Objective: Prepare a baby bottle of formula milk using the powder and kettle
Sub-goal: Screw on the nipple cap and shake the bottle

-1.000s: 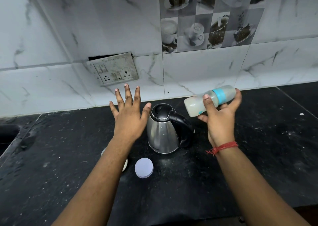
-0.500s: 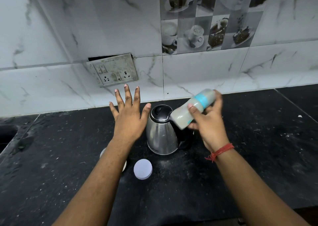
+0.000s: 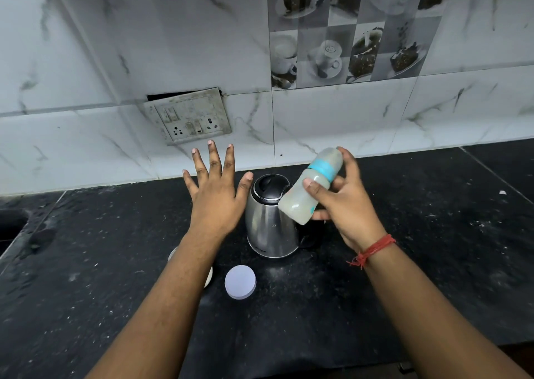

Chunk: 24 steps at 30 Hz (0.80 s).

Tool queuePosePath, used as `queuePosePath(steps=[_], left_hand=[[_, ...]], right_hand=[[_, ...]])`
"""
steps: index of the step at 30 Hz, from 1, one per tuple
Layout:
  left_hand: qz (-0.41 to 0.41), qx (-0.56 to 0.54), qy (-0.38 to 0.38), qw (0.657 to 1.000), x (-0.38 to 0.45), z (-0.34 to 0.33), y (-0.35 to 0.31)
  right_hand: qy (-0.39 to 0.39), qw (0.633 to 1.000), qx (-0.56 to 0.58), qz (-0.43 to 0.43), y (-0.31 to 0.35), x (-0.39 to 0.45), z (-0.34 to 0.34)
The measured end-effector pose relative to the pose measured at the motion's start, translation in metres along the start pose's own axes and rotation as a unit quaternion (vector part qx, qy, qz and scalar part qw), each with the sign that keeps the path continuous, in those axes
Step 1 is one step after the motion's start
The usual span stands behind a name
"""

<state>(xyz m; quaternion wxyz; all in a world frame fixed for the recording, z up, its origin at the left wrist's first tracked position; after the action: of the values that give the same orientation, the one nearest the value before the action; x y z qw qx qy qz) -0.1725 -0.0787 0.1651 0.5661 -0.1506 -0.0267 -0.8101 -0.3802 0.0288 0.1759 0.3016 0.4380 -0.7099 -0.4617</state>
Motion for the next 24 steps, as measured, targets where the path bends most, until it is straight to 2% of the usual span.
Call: queuePosePath(steps=[2, 7, 9, 12, 13, 15, 18, 20, 24], left_hand=[[-0.001, 0.001, 0.002, 1.0, -0.001, 0.001, 0.0], [0.003, 0.003, -0.001, 1.0, 0.0, 0.002, 0.004], [0.003, 0.002, 0.0, 1.0, 0.001, 0.001, 0.002], [0.0, 0.0, 0.0, 1.0, 0.001, 0.0, -0.001], [0.0, 0.0, -0.001, 1.0, 0.001, 0.0, -0.002], [0.0, -0.001, -0.001, 1.0, 0.001, -0.001, -0.002], [0.001, -0.001, -0.003, 1.0, 0.001, 0.0, 0.0], [0.004, -0.001, 0.0, 1.0, 0.002, 0.0, 0.001], [0.003, -0.004, 0.003, 1.0, 0.001, -0.001, -0.001]], right_hand=[[-0.003, 1.0, 0.006, 0.005, -0.001, 0.0, 0.002], [-0.097, 0.988, 0.078, 0.091, 0.011, 0.006, 0.013], [-0.066, 0.993, 0.055, 0.078, 0.011, 0.005, 0.013], [0.068, 0.998, -0.015, 0.006, 0.003, 0.001, 0.005], [0.089, 0.996, -0.023, -0.002, 0.001, 0.0, 0.003], [0.072, 0.997, 0.005, 0.004, 0.002, 0.001, 0.004], [-0.003, 0.997, 0.061, 0.042, 0.009, 0.009, 0.011], [-0.016, 0.996, 0.074, 0.054, 0.011, 0.012, 0.015], [0.096, 0.995, 0.03, -0.01, 0.005, 0.005, 0.006]])
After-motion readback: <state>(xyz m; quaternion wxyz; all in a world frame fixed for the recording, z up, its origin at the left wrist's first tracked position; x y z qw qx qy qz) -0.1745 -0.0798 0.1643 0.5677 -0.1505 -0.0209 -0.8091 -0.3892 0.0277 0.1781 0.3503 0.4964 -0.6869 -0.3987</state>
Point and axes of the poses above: each hand's wrist, its own x-axis towards the middle knuckle, its own z-axis out of the back of the hand, y = z × x, the point moved 2 cm from there along x, towards the middle knuckle, and after that the axes turned 14 degrees about x, right-handed, at the moved point
